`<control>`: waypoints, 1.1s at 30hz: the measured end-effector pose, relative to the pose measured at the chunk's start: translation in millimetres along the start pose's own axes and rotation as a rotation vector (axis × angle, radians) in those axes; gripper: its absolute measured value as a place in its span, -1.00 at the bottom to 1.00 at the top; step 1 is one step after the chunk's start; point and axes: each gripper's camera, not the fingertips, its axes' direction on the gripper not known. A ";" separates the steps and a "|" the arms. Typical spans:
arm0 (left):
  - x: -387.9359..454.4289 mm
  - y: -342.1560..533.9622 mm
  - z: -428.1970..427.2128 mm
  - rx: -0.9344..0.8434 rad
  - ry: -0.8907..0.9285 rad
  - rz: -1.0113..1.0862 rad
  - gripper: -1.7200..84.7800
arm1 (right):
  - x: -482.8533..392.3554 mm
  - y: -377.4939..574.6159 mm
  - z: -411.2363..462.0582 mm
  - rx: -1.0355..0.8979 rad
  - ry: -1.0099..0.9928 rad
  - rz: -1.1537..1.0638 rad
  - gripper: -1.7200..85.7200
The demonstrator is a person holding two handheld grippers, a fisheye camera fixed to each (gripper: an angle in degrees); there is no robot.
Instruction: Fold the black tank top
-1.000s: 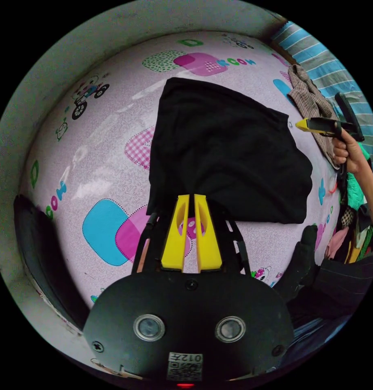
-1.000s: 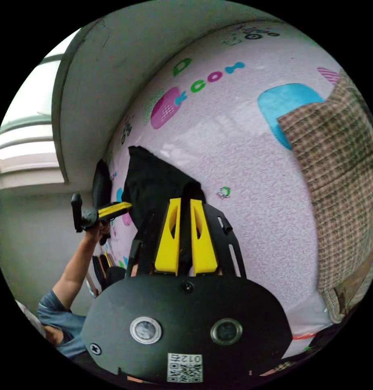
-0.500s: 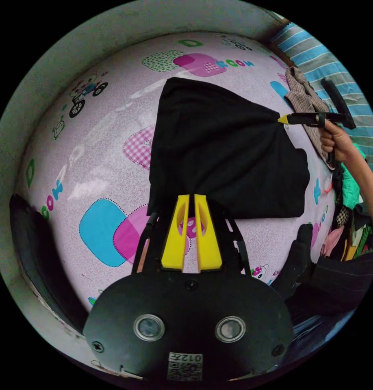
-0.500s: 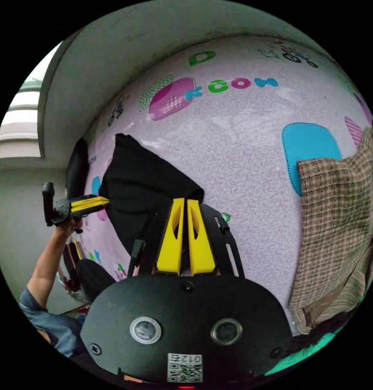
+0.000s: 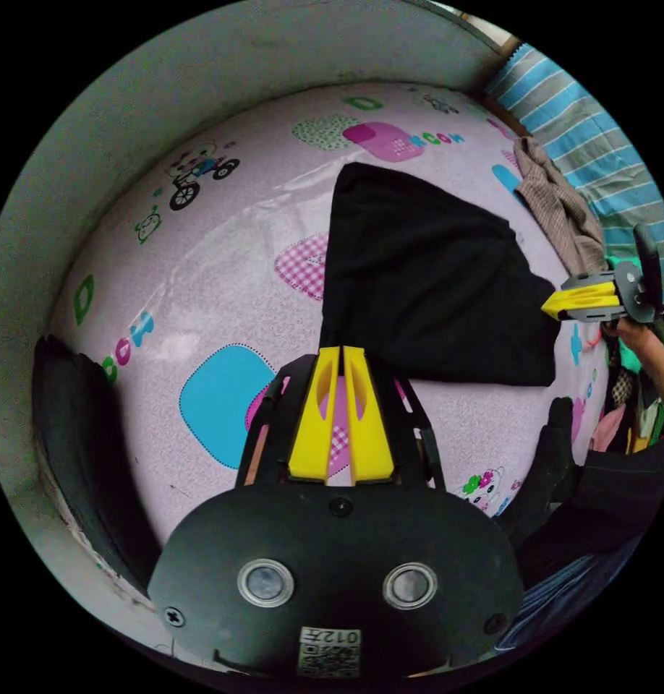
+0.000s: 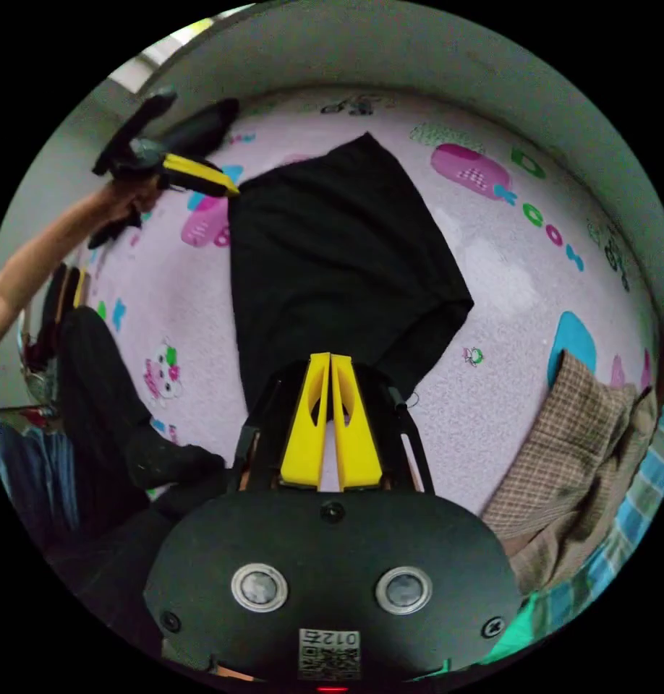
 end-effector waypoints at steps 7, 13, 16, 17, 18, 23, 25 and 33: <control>-11.7 6.0 5.8 0.035 0.000 -0.021 -0.94 | 47.5 3.1 -11.1 0.022 -0.175 0.234 -0.97; 49.5 1.9 3.5 0.098 0.194 0.176 -0.94 | 101.0 21.9 -0.1 0.079 -0.313 0.528 -0.88; 92.1 -6.3 19.6 0.053 0.200 0.301 -0.94 | 101.6 9.7 11.5 0.045 -0.315 0.554 -0.82; 108.0 -9.4 26.7 0.039 0.209 0.337 -0.94 | 100.0 3.6 13.7 0.039 -0.301 0.551 -0.81; 120.0 -12.2 33.3 0.024 0.229 0.354 -0.94 | 98.7 0.7 13.9 0.042 -0.291 0.549 -0.81; 148.7 -17.1 52.5 -0.021 0.284 0.406 -0.94 | 72.8 -30.8 20.0 0.006 -0.105 0.436 -0.87; 155.8 -19.2 63.0 -0.050 0.271 0.422 -0.94 | 59.5 -39.6 23.4 -0.020 0.004 0.370 -0.93; 142.1 -31.3 81.5 -0.127 0.311 0.362 -0.94 | 44.2 -58.0 28.3 -0.052 0.214 0.264 -0.98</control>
